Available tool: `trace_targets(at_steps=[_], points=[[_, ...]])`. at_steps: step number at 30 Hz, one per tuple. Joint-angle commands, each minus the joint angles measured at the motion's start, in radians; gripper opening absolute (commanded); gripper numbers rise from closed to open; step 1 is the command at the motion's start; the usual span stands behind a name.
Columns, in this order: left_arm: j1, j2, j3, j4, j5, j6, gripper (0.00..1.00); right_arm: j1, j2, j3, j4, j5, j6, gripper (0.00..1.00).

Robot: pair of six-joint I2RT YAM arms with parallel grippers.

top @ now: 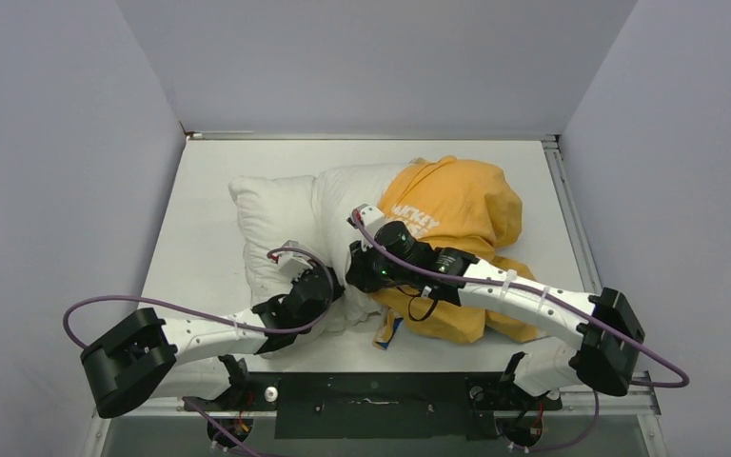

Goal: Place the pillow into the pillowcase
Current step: Stuff the pillow into the pillowcase.

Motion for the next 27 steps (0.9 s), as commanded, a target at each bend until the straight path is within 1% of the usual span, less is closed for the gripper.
trace_targets(at_steps=[1, 3, 5, 6, 8, 9, 11, 12, 14, 16, 17, 18, 23, 25, 27], points=[[-0.063, 0.097, 0.012, -0.111, 0.167, -0.042, 0.00, 0.036, 0.036, -0.002, 0.412, -0.305, 0.118, 0.05], [-0.065, 0.092, 0.008, -0.112, 0.166, -0.045, 0.00, 0.036, 0.021, 0.027, 0.269, -0.168, 0.063, 0.05], [-0.065, 0.071, -0.001, -0.114, 0.156, -0.045, 0.00, 0.036, -0.008, 0.057, 0.133, 0.002, 0.024, 0.06], [-0.065, 0.059, -0.006, -0.118, 0.149, -0.044, 0.00, 0.036, -0.031, 0.071, 0.054, 0.092, 0.001, 0.09], [-0.065, 0.030, -0.016, -0.118, 0.138, -0.036, 0.00, 0.038, -0.073, 0.105, -0.052, 0.280, -0.023, 0.30], [-0.064, 0.016, -0.021, -0.114, 0.133, -0.024, 0.00, 0.038, -0.096, 0.119, -0.096, 0.364, -0.038, 0.43], [-0.063, -0.007, -0.030, -0.110, 0.126, -0.013, 0.00, 0.035, -0.138, 0.153, -0.157, 0.514, -0.053, 0.65], [-0.063, -0.017, -0.034, -0.110, 0.122, -0.010, 0.00, 0.034, -0.154, 0.165, -0.182, 0.586, -0.059, 0.72], [-0.063, -0.030, -0.040, -0.112, 0.117, -0.004, 0.00, 0.030, -0.178, 0.194, -0.214, 0.705, -0.074, 0.82], [-0.063, -0.039, -0.046, -0.112, 0.116, -0.002, 0.00, 0.004, -0.181, 0.223, -0.242, 0.778, -0.089, 0.87], [-0.063, -0.042, -0.048, -0.112, 0.115, -0.002, 0.00, -0.025, -0.176, 0.236, -0.250, 0.789, -0.095, 0.89], [-0.063, -0.044, -0.050, -0.114, 0.115, -0.003, 0.00, -0.080, -0.170, 0.247, -0.250, 0.780, -0.103, 0.89], [-0.063, -0.044, -0.051, -0.120, 0.123, -0.008, 0.00, -0.317, -0.099, 0.259, -0.197, 0.534, -0.140, 0.90], [-0.063, -0.041, -0.049, -0.120, 0.128, -0.004, 0.00, -0.367, -0.051, 0.266, -0.180, 0.450, -0.146, 0.89], [-0.063, -0.038, -0.047, -0.118, 0.134, 0.001, 0.00, -0.391, 0.004, 0.280, -0.173, 0.393, -0.150, 0.88]])
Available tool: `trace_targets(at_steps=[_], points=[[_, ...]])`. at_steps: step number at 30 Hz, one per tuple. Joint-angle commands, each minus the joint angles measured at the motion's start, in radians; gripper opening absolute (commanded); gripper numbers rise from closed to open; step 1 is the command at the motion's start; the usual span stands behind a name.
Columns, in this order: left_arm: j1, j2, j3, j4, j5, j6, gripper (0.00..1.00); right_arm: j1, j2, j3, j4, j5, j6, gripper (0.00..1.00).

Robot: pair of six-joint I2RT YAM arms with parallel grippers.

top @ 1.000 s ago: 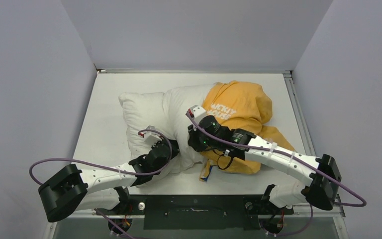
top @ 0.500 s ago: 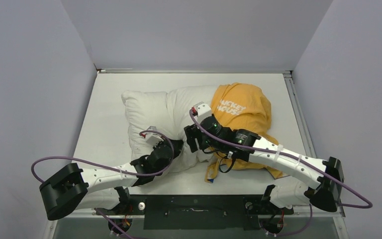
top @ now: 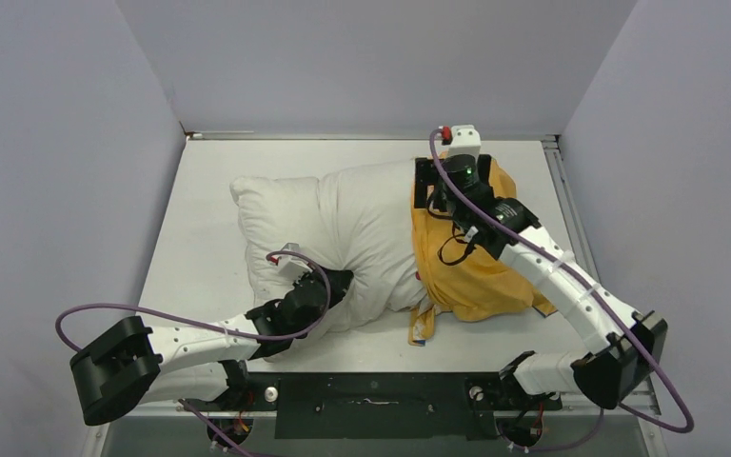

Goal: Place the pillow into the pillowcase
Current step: Stuff the pillow into the pillowcase.

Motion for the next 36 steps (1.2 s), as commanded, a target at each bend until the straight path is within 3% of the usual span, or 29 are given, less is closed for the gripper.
trace_targets(at_steps=[1, 3, 7, 8, 10, 15, 19, 22, 25, 28, 31, 33, 36], points=[[-0.020, 0.034, -0.032, -0.126, 0.129, 0.015, 0.00, -0.045, 0.123, 0.046, 0.025, -0.183, -0.035, 0.86], [-0.020, 0.037, -0.029, -0.126, 0.134, 0.020, 0.00, -0.050, 0.159, 0.063, 0.038, -0.258, -0.038, 0.71], [-0.020, 0.042, -0.027, -0.128, 0.142, 0.028, 0.00, -0.050, 0.191, 0.100, 0.052, -0.425, -0.049, 0.15], [-0.019, 0.044, -0.026, -0.128, 0.143, 0.030, 0.00, -0.047, 0.186, 0.100, 0.067, -0.479, -0.050, 0.07], [-0.017, 0.047, -0.021, -0.128, 0.149, 0.035, 0.00, -0.032, 0.165, 0.088, 0.111, -0.606, -0.049, 0.05], [-0.014, 0.085, 0.017, -0.106, 0.158, 0.043, 0.00, 0.003, 0.181, -0.002, 0.331, -0.961, 0.051, 0.05], [-0.014, 0.145, 0.076, -0.102, 0.181, 0.066, 0.00, 0.127, 0.268, -0.051, 0.459, -1.098, 0.116, 0.05], [-0.009, 0.163, 0.107, -0.110, 0.189, 0.075, 0.00, 0.196, 0.299, -0.170, 0.716, -1.190, 0.268, 0.05], [-0.004, 0.152, 0.108, -0.108, 0.190, 0.079, 0.00, 0.202, 0.304, -0.259, 0.798, -1.158, 0.314, 0.05], [-0.001, 0.112, 0.108, -0.147, 0.183, 0.097, 0.00, 0.175, 0.268, -0.245, 0.638, -0.992, 0.234, 0.06], [0.000, 0.050, 0.103, -0.215, 0.162, 0.109, 0.00, 0.166, 0.218, -0.186, 0.437, -0.766, 0.122, 0.31], [0.001, -0.007, 0.095, -0.253, 0.146, 0.114, 0.00, 0.172, 0.183, -0.153, 0.338, -0.592, 0.057, 0.56], [0.003, -0.102, 0.082, -0.318, 0.122, 0.126, 0.06, 0.174, 0.129, -0.144, 0.257, -0.437, -0.002, 0.80]])
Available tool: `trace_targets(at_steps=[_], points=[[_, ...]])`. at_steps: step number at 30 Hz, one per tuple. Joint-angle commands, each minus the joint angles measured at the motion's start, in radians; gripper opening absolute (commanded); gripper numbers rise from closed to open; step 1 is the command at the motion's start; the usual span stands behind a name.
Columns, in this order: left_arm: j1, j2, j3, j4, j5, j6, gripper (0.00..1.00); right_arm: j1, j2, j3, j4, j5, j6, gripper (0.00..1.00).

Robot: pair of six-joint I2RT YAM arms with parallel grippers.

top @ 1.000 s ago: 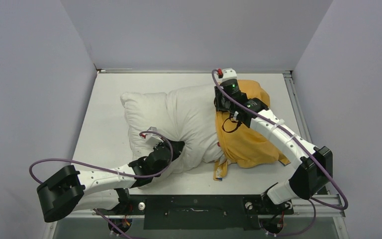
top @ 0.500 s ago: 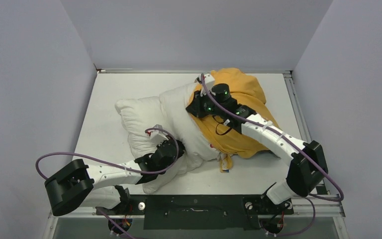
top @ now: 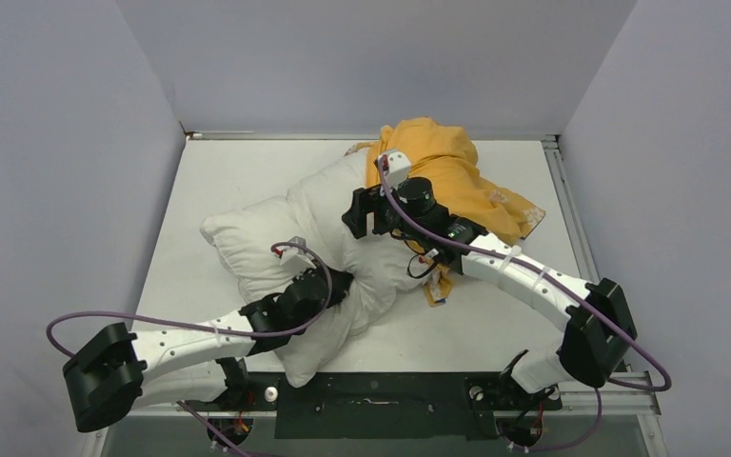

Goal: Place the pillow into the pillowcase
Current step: Stuff the pillow into the pillowcase.

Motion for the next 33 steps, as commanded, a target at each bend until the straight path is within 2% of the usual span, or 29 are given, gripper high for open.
trace_targets(at_steps=[1, 4, 7, 11, 13, 20, 24, 27, 31, 33], points=[[-0.005, -0.113, -0.003, -0.173, 0.069, 0.036, 0.10, 0.057, -0.100, 0.022, -0.279, 0.219, -0.102, 0.87], [-0.002, -0.215, 0.001, -0.265, 0.056, 0.057, 0.24, 0.061, -0.151, 0.004, -0.330, 0.345, -0.114, 1.00], [0.001, -0.316, 0.017, -0.346, 0.049, 0.081, 0.41, 0.065, -0.180, -0.015, -0.365, 0.399, -0.114, 0.92], [0.002, -0.453, 0.063, -0.500, -0.001, 0.114, 0.56, 0.113, -0.184, -0.022, -0.380, 0.402, -0.111, 0.90], [0.002, -0.507, 0.098, -0.638, -0.046, 0.124, 0.63, 0.176, -0.184, -0.020, -0.371, 0.411, -0.110, 0.90], [0.005, -0.643, 0.271, -1.087, -0.256, 0.070, 0.76, 0.540, -0.110, -0.012, -0.271, 0.576, -0.094, 0.90], [0.007, -0.671, 0.375, -1.275, -0.356, 0.046, 0.83, 0.717, -0.007, 0.005, -0.223, 0.700, -0.121, 0.90], [0.009, -0.655, 0.439, -1.372, -0.401, 0.041, 0.92, 0.760, 0.054, 0.040, -0.250, 0.774, -0.104, 0.90], [0.009, -0.613, 0.496, -1.391, -0.389, 0.116, 0.96, 0.752, 0.040, 0.057, -0.316, 0.869, -0.026, 0.90], [0.009, -0.584, 0.514, -1.369, -0.374, 0.154, 0.97, 0.718, 0.000, 0.036, -0.323, 0.868, 0.002, 0.90]])
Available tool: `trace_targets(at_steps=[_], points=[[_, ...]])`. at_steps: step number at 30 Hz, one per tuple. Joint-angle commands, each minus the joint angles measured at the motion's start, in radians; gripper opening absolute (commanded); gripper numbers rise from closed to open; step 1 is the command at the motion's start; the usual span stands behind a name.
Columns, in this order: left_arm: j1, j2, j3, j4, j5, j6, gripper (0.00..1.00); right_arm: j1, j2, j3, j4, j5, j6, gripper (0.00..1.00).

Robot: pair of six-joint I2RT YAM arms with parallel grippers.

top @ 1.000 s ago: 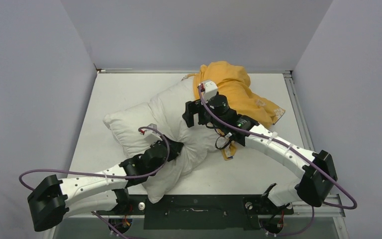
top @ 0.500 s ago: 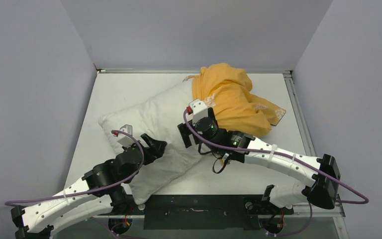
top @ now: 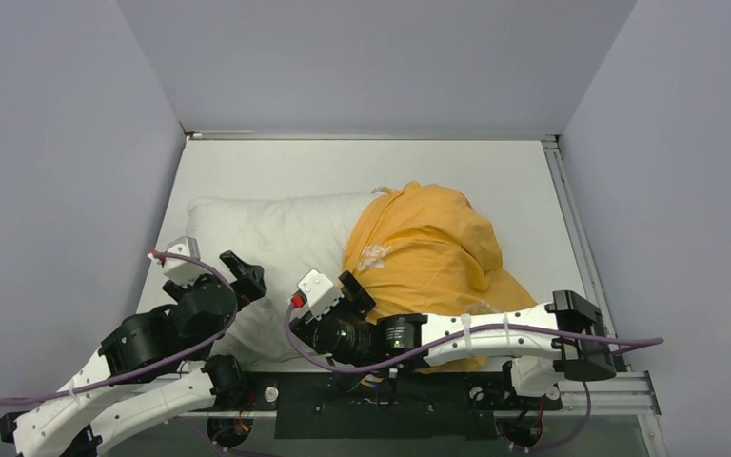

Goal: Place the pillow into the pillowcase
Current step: Stuff the pillow into the pillowcase.

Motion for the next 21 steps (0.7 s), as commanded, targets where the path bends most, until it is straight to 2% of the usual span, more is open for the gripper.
trace_targets(at_steps=[1, 5, 8, 13, 17, 21], points=[[0.001, 0.070, 0.065, -0.062, -0.032, 0.064, 0.97, -0.071, -0.075, -0.003, -0.041, 0.031, 0.108, 0.90], [0.006, 0.141, 0.076, 0.014, 0.041, 0.125, 0.97, -0.230, -0.135, -0.087, -0.079, -0.003, 0.146, 0.90], [0.029, 0.182, 0.064, 0.076, 0.119, 0.167, 0.96, -0.434, -0.160, -0.161, -0.079, -0.072, 0.122, 0.90], [0.152, 0.223, -0.003, 0.192, 0.330, 0.241, 0.96, -0.709, -0.131, -0.124, -0.060, -0.208, 0.005, 0.90], [0.282, 0.226, -0.075, 0.285, 0.517, 0.291, 0.96, -0.792, -0.096, -0.011, -0.112, -0.259, -0.057, 0.90], [0.348, 0.180, -0.111, 0.353, 0.625, 0.333, 0.96, -0.781, -0.194, 0.042, -0.167, -0.313, -0.075, 0.90]])
